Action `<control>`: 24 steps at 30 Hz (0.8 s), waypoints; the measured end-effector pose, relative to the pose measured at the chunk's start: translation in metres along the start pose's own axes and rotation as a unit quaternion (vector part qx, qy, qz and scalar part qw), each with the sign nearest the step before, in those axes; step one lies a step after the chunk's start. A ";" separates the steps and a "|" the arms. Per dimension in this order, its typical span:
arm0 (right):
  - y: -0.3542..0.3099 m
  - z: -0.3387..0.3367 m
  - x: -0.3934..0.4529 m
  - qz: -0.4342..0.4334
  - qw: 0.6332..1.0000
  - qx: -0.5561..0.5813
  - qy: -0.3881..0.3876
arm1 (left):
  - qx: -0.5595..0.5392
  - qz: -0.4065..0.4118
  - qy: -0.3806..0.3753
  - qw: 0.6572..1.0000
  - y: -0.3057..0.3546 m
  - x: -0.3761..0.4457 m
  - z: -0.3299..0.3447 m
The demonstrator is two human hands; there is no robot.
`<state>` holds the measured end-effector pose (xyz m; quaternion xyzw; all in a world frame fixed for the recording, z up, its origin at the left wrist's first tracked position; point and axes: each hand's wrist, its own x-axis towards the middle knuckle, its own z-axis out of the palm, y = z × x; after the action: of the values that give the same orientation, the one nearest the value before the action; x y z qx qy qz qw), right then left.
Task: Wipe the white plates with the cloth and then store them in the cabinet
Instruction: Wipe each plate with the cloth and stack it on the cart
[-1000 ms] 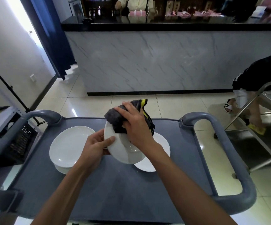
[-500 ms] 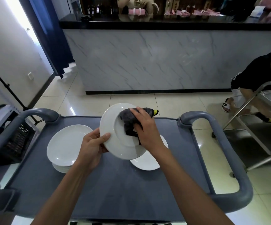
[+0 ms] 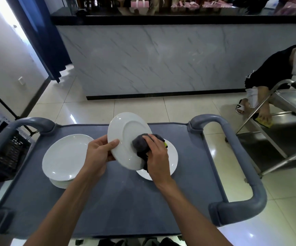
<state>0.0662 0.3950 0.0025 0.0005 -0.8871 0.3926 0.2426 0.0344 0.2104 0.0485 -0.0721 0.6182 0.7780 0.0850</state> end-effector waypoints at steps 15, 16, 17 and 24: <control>0.046 -0.054 -0.022 0.039 0.997 -0.066 -0.001 | 0.480 0.187 -0.009 0.857 -0.024 0.030 0.052; 0.048 -0.059 -0.025 0.050 0.997 -0.065 0.005 | 0.513 0.209 -0.017 0.833 -0.027 0.030 0.057; 0.050 -0.063 -0.028 0.060 0.996 -0.065 0.011 | 0.535 0.233 -0.025 0.812 -0.029 0.031 0.061; 0.059 -0.087 -0.041 0.098 0.993 -0.068 0.023 | 0.675 0.293 -0.112 0.668 -0.045 0.035 0.080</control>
<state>0.1279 0.4887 -0.0067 -0.1117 -0.9019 0.3528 0.2226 0.0099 0.2995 0.0165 0.2774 0.9497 0.1355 -0.0530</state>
